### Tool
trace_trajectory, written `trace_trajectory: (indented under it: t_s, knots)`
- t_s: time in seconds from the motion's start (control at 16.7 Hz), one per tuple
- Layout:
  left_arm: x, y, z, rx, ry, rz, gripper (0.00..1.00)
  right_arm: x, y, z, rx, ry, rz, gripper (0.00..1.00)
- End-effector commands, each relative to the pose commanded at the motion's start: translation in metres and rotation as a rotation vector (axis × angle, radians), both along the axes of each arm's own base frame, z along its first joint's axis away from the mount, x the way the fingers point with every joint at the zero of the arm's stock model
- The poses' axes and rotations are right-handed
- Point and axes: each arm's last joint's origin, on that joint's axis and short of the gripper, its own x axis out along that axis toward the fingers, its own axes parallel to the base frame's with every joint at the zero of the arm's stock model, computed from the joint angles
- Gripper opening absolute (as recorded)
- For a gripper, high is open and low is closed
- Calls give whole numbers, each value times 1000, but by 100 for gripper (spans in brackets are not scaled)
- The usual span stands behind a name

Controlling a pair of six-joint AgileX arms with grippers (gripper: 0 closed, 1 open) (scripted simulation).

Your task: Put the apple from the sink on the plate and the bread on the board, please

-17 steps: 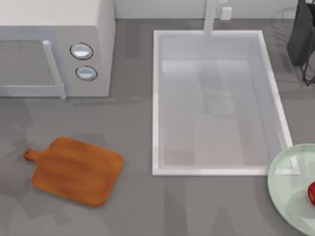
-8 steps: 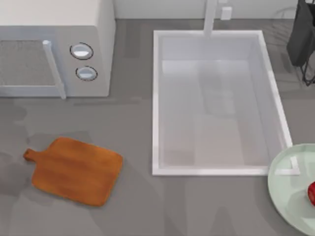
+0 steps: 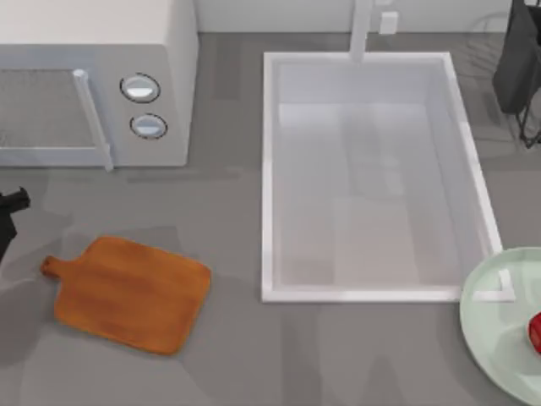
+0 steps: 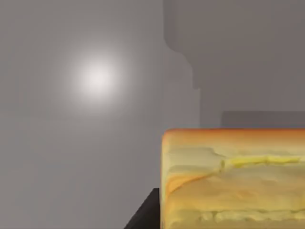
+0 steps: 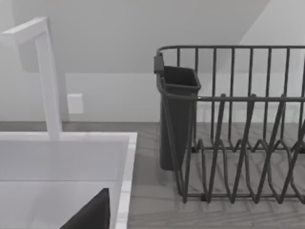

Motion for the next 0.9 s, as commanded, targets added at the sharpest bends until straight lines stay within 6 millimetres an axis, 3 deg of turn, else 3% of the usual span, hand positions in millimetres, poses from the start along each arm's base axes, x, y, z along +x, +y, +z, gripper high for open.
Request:
trace_trajectory:
  t_s: [0.48,0.9]
  knots:
    - [0,-63,3,96,-32,645,0,0,0,0,0,0,0,100]
    - [0,-120,19,86,-107,965,0,0,0,0,0,0,0,100]
